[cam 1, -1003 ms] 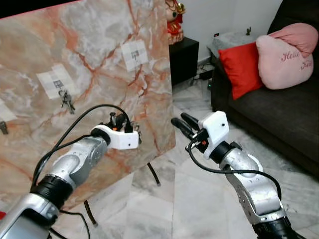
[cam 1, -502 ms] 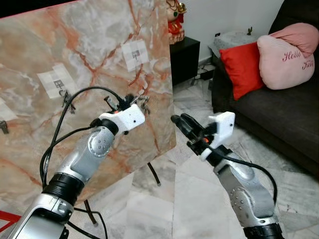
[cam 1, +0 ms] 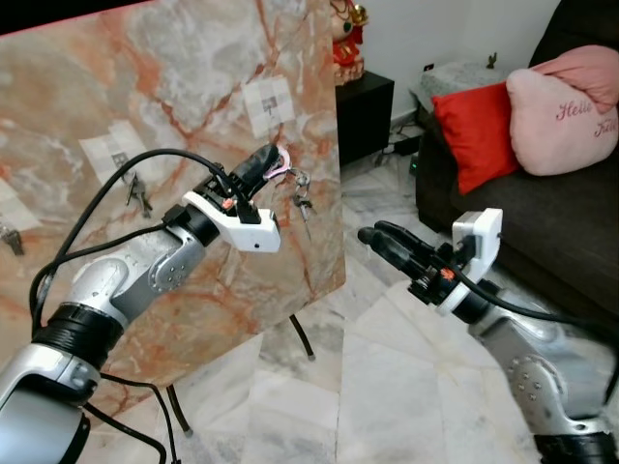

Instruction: Hang keys on a hook

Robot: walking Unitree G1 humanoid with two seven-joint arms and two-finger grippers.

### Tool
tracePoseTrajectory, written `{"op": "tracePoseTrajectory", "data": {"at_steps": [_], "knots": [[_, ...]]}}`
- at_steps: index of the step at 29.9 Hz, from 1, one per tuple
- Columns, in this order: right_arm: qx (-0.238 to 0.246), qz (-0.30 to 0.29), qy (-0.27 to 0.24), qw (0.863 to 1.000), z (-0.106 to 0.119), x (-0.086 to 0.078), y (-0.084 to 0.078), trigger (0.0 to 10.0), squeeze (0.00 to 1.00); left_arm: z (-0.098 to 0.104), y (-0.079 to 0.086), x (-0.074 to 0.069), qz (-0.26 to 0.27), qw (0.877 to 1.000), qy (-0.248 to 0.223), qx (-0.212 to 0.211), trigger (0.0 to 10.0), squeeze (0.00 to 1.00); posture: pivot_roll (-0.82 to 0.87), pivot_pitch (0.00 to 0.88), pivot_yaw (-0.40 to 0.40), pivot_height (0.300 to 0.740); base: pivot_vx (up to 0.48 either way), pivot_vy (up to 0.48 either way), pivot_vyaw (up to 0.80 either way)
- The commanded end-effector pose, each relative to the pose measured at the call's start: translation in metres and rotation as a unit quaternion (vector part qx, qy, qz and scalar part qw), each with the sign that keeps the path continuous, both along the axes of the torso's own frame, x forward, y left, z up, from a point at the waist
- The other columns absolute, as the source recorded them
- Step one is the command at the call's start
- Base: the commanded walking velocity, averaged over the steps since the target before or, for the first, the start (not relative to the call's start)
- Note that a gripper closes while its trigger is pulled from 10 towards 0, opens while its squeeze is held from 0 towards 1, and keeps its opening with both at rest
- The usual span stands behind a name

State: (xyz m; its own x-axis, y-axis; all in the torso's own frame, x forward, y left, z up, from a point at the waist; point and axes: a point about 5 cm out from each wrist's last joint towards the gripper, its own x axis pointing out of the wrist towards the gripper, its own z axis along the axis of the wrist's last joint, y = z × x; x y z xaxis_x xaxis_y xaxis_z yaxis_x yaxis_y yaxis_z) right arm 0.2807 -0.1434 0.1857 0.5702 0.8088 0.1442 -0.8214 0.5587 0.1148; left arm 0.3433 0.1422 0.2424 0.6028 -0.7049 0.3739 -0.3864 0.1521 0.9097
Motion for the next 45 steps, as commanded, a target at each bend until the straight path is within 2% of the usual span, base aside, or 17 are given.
{"op": "tracePoseTrajectory", "data": {"at_steps": [1, 4, 8, 17, 21, 24, 27, 32, 36, 40, 45], "knots": [[-0.015, 0.038, -0.006, 0.999, 0.0, -0.002, 0.003, 10.0, 0.0, -0.001, -0.006, -0.003, -0.032, 0.999, -0.023, 0.031, 10.0, 0.0, 0.04, 0.0, 0.078, 0.74, 0.0, 0.0, 0.0], [-0.044, 0.054, -0.004, 0.998, -0.004, -0.001, 0.001, 10.0, 0.0, -0.016, -0.01, -0.006, -0.053, 0.996, -0.034, 0.061, 10.0, 0.0, 0.04, 0.0, 0.075, 0.74, 0.0, 0.0, 0.0], [-0.077, 0.075, -0.01, 0.994, -0.004, -0.005, -0.001, 10.0, 0.0, -0.034, -0.013, -0.009, -0.072, 0.994, -0.029, 0.076, 10.0, 0.0, 0.04, 0.0, 0.078, 0.74, 0.0, 0.0, 0.0], [-0.125, 0.093, -0.024, 0.988, -0.004, -0.007, -0.011, 10.0, 0.0, -0.038, -0.017, -0.01, -0.093, 0.993, -0.031, 0.07, 10.0, 0.0, 0.04, 0.0, 0.079, 0.74, 0.0, 0.0, 0.0], [-0.161, 0.048, -0.035, 0.985, -0.004, 0.006, -0.024, 10.0, 0.0, -0.037, -0.022, -0.016, -0.128, 0.989, -0.034, 0.063, 10.0, 0.0, 0.04, 0.0, 0.08, 0.74, 0.0, 0.0, 0.0], [-0.161, 0.04, -0.043, 0.985, 0.001, 0.011, -0.028, 10.0, 0.0, -0.039, -0.027, -0.022, -0.152, 0.985, -0.031, 0.071, 10.0, 0.0, 0.04, 0.0, 0.08, 0.74, 0.0, 0.0, 0.0], [-0.162, 0.05, -0.05, 0.984, 0.003, 0.01, -0.028, 10.0, 0.0, -0.039, -0.03, -0.025, -0.167, 0.984, -0.028, 0.061, 10.0, 0.0, 0.04, 0.0, 0.08, 0.74, 0.0, 0.0, 0.0], [-0.137, 0.088, -0.056, 0.985, 0.006, 0.006, -0.026, 10.0, 0.0, -0.038, -0.038, -0.034, -0.204, 0.976, -0.025, 0.072, 10.0, 0.0, 0.05, 0.004, 0.081, 0.74, 0.0, 0.0, 0.0], [-0.116, 0.136, -0.062, 0.982, 0.011, -0.003, -0.02, 10.0, 0.0, -0.04, -0.038, -0.033, -0.201, 0.976, -0.025, 0.078, 10.0, 0.0, 0.05, 0.004, 0.081, 0.74, 0.0, 0.0, 0.0], [-0.103, 0.146, -0.062, 0.982, 0.013, -0.005, -0.02, 10.0, 0.0, -0.04, -0.039, -0.033, -0.201, 0.976, -0.023, 0.08, 10.0, 0.0, 0.05, 0.009, 0.082, 0.74, 0.0, 0.0, 0.0], [-0.109, 0.162, -0.054, 0.979, 0.011, -0.008, -0.025, 10.0, 0.0, -0.041, -0.038, -0.032, -0.194, 0.977, -0.02, 0.082, 10.0, 0.0, 0.05, 0.011, 0.082, 0.74, 0.0, 0.0, 0.0]]}}
